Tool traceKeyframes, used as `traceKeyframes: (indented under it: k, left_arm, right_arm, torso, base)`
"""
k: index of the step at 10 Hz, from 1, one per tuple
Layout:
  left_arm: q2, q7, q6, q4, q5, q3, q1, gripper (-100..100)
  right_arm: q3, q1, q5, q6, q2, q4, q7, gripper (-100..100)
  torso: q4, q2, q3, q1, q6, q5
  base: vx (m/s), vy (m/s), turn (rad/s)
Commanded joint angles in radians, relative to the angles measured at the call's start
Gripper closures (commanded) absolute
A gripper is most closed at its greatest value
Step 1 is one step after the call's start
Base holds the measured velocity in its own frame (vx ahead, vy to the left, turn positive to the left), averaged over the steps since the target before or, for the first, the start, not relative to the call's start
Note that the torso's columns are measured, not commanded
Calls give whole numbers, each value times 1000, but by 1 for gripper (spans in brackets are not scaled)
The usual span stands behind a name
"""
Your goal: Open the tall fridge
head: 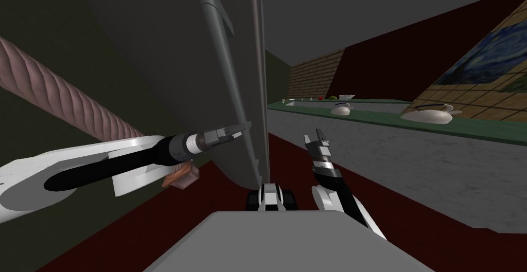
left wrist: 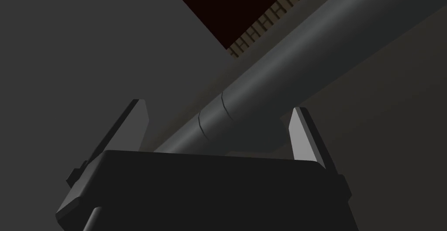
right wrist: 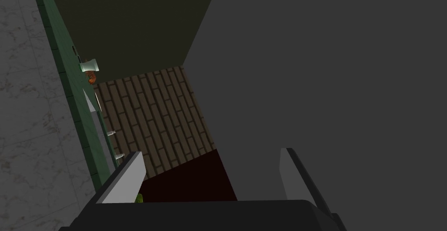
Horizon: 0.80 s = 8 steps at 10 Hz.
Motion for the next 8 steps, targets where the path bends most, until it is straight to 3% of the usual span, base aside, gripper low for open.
traceKeyframes:
  k: [1,2,4,6,7,8]
  left_arm:
    - [15,22,22,7,28,43,-28,-100]
    - [15,22,22,7,28,46,-28,-100]
    - [43,53,49,14,54,89,-46,-100]
    - [43,53,49,14,54,89,-46,-100]
    - [57,69,62,17,67,110,-55,-100]
    - [57,69,62,17,67,110,-55,-100]
  right_arm:
    - [0,0,0,0,0,0,0,0]
    - [0,0,0,0,0,0,0,0]
    - [0,0,0,0,0,0,0,0]
    - [0,0,0,0,0,0,0,0]
    - [0,0,0,0,0,0,0,0]
    - [0,0,0,0,0,0,0,0]
  torso:
    - [3,4,2,0,0,0]
    - [5,8,5,1,-1,0]
    - [9,14,8,3,-1,0]
    - [14,18,9,3,-2,0]
    - [14,19,10,2,-2,0]
    - [16,21,10,1,-2,-1]
  base:
    - [1,5,-13]
    - [7,-2,-13]
    - [-14,-1,3]
    - [-7,0,4]
    - [-9,8,15]
    - [-9,8,-1]
